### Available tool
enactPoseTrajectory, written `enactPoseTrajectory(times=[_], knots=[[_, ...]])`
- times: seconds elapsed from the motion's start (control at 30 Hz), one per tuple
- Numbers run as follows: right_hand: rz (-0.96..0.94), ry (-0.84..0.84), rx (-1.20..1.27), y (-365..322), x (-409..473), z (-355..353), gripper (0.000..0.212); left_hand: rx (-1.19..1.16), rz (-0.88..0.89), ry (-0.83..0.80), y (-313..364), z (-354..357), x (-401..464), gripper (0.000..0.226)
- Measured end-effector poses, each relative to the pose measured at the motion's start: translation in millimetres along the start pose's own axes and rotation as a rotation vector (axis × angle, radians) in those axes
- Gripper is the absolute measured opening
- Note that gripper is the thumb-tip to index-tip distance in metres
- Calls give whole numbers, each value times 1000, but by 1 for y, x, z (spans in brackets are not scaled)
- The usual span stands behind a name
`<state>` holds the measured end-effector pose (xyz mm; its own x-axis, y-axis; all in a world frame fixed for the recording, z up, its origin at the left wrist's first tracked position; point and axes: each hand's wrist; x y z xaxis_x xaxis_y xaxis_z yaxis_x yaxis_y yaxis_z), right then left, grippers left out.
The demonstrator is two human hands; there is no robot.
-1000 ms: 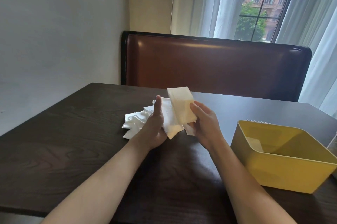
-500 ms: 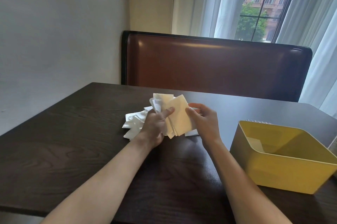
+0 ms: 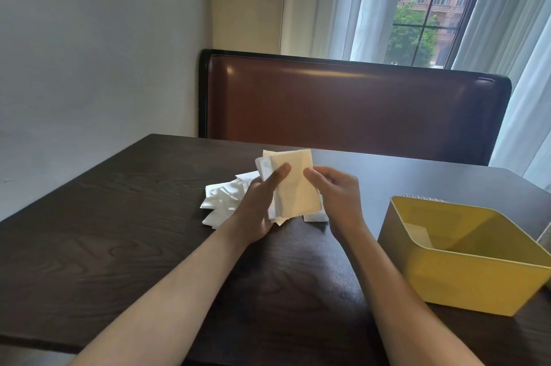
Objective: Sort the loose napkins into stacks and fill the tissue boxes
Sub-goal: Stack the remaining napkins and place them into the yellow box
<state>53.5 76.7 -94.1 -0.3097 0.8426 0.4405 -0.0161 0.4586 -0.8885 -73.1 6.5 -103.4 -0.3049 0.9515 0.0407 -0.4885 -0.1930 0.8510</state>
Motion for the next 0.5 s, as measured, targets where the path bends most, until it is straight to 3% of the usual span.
enactPoseTrajectory(times=[0.2,0.33,0.4,0.5], knots=[[56,-65,-96,2,-1,4,16,-88,-166,61,-6,10,0,42],[127,154,-176,13,6,-4,18,-187,-142,120,-5,7,5,56],[210,221,-372,27,11,-13,19,-284,-123,142,-2,4,7,59],[345,77,-908,52,17,-21,46,-461,-115,144,3,-1,7,62]])
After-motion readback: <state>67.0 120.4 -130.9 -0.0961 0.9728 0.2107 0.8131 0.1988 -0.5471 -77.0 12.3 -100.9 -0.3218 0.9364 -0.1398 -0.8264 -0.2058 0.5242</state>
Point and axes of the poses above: each hand's wrist, its own x-axis towards the middle knuckle, its own z-axis out of the palm, y = z × x, and after that the axes turned 9 degrees about -x, right-handed
